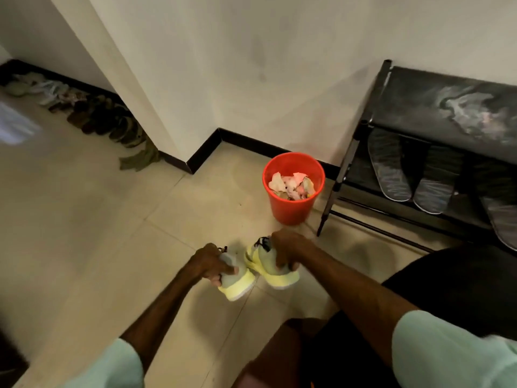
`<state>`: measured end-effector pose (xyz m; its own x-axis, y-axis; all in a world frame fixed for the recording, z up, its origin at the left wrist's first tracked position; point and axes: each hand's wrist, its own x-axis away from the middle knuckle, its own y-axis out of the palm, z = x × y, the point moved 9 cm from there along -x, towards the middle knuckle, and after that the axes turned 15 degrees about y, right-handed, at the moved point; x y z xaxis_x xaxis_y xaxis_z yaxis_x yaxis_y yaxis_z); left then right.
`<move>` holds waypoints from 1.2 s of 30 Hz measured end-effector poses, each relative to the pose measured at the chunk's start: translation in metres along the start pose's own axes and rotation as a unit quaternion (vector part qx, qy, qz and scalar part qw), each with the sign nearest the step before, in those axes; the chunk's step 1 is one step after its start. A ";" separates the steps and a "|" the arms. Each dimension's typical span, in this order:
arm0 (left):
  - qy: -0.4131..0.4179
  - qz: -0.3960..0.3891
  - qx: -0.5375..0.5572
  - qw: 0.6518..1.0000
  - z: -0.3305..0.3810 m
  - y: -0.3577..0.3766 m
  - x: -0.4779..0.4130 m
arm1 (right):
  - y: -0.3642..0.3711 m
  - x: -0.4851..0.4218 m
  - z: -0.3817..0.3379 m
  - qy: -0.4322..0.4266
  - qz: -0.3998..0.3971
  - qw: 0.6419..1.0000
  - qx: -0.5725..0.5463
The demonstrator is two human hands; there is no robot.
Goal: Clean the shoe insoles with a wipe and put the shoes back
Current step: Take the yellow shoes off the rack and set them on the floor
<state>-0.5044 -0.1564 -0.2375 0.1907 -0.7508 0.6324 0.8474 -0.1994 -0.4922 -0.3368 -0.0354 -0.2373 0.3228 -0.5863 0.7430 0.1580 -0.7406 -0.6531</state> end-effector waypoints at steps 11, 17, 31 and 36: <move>-0.044 0.132 -0.155 0.978 -0.044 0.007 -0.058 | 0.033 -0.093 -0.016 -0.022 0.083 0.996 0.031; -0.038 0.045 -0.202 0.978 -0.077 0.047 -0.092 | 0.093 -0.128 -0.013 0.016 -0.028 0.998 0.056; -0.058 -0.012 -0.235 0.970 -0.084 0.089 -0.098 | 0.104 -0.139 -0.006 0.017 -0.134 0.987 0.087; 0.021 0.040 -0.203 0.978 -0.032 0.072 -0.098 | 0.053 -0.119 0.003 0.001 -0.099 0.995 0.025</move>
<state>-0.4783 -0.1171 -0.3539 0.2196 -0.7977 0.5616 0.5618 -0.3672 -0.7413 -0.3640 -0.0041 -0.3609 0.2780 -0.4312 0.8583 0.2648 -0.8245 -0.5000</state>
